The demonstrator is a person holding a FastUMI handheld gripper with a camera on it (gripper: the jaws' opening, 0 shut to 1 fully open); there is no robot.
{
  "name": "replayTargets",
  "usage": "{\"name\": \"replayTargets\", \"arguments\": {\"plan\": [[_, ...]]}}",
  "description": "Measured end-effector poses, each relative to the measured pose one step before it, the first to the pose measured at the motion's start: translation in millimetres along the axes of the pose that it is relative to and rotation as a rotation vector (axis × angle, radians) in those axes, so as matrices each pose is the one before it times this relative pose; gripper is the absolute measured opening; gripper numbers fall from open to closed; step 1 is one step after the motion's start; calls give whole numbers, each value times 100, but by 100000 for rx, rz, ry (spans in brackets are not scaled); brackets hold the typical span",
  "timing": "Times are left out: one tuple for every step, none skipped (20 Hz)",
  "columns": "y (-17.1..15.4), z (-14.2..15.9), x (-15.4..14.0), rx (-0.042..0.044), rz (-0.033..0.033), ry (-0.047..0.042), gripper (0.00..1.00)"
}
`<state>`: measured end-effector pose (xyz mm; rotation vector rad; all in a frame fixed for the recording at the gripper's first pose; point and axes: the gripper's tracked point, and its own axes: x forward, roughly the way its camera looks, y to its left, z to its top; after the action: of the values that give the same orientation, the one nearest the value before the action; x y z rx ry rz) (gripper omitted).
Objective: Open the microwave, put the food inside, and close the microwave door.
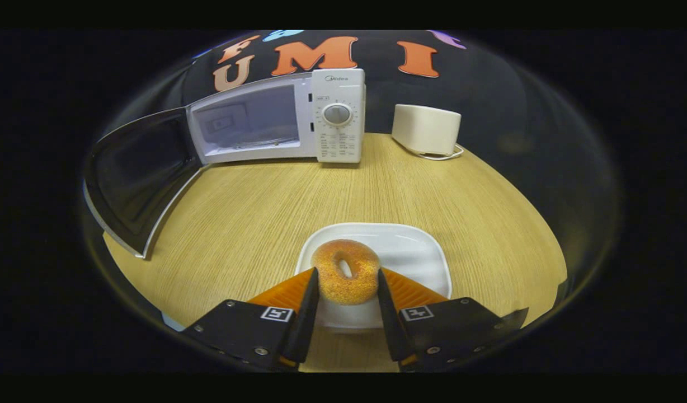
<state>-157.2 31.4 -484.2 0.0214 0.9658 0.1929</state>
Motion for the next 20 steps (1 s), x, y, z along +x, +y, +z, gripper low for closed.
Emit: {"name": "replayTargets", "arguments": {"plan": [[129, 14, -21, -324, -48, 598, 53], [64, 117, -55, -636, -593, 146, 48], [-105, 286, -150, -1072, -855, -663, 46], [39, 548, -256, -395, -485, -1363, 44], [209, 775, -326, 567, 487, -1636, 42], [313, 768, -274, 747, 630, -1602, 41], [286, 803, -313, 533, 588, -1387, 41], [301, 1003, -209, 384, 392, -1907, 41], [452, 847, -200, 536, 574, -1579, 41], [633, 901, -200, 867, 963, -1419, 41], [682, 823, -95, 603, 971, -1030, 41], [754, 714, -73, 422, 1246, -835, 41], [849, 456, 75, 731, 1281, -409, 41], [923, 576, 112, 1030, 1064, -220, 41], [908, 497, 176, 988, 991, -172, 41], [905, 522, 129, 916, 543, -64, 41], [877, 440, 286, 1220, 1075, -93, 41], [900, 511, 289, 1673, 556, -113, 41], [977, 558, 302, 1702, 951, -309, 41], [837, 480, 325, 1833, 220, -150, 41]]}}
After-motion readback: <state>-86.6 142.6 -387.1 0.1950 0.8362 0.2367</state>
